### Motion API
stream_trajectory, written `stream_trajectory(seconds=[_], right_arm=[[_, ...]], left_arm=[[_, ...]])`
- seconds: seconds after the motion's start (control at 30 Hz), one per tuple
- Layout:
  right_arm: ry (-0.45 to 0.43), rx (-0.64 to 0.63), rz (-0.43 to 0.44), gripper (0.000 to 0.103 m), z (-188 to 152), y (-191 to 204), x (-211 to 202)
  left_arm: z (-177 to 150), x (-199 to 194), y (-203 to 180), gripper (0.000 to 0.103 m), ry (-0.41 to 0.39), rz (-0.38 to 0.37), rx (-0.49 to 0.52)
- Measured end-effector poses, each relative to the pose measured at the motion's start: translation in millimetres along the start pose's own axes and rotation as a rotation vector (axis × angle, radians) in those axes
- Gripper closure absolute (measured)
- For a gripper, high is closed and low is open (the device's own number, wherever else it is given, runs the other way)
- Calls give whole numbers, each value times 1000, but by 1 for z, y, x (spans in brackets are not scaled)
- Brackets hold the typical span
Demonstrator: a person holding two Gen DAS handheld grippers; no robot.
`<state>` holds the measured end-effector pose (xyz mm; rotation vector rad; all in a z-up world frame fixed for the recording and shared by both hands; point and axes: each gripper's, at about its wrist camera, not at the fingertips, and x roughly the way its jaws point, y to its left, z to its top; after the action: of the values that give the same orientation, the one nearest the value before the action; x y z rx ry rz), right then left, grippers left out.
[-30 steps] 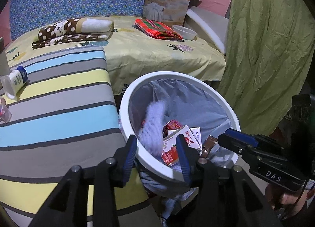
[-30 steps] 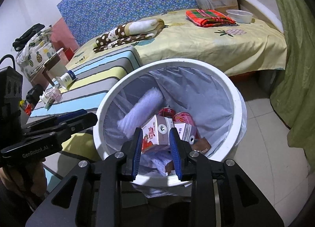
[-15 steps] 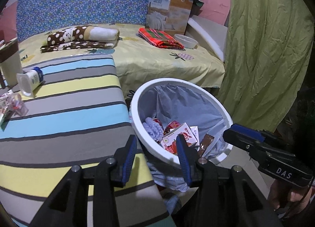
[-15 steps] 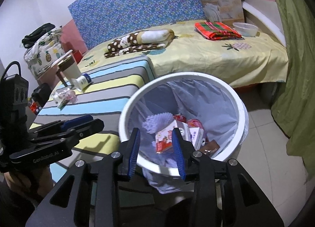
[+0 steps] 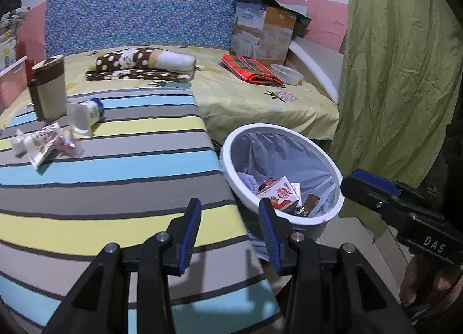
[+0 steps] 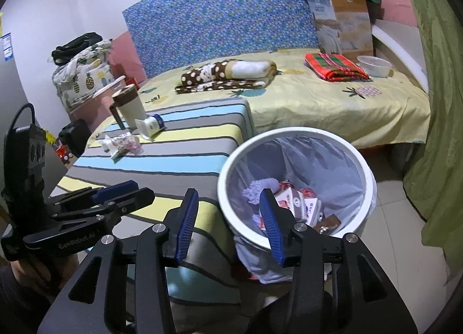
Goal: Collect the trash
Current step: 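Move both tools back over the bed toward the white cup and wrappers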
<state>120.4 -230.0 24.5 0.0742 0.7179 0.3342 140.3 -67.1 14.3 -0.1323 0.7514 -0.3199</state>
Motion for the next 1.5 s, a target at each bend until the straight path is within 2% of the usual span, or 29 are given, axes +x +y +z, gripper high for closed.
stream_trajectory(seconds=[0.63, 1.17, 1.37, 1.43, 1.5], right_arm=[[-9, -97, 73, 56, -3, 48, -6], [21, -163, 112, 56, 4, 76, 11], [28, -185, 147, 56, 12, 85, 25], [32, -188, 161, 55, 16, 87, 29], [42, -192, 177, 46, 19, 91, 35]], left_arm=[[-22, -52, 41, 60, -55, 84, -68], [-29, -60, 81, 60, -60, 138, -126], [-24, -60, 104, 60, -61, 181, -145], [-21, -61, 113, 60, -64, 199, -150], [-19, -62, 122, 58, -71, 214, -158]])
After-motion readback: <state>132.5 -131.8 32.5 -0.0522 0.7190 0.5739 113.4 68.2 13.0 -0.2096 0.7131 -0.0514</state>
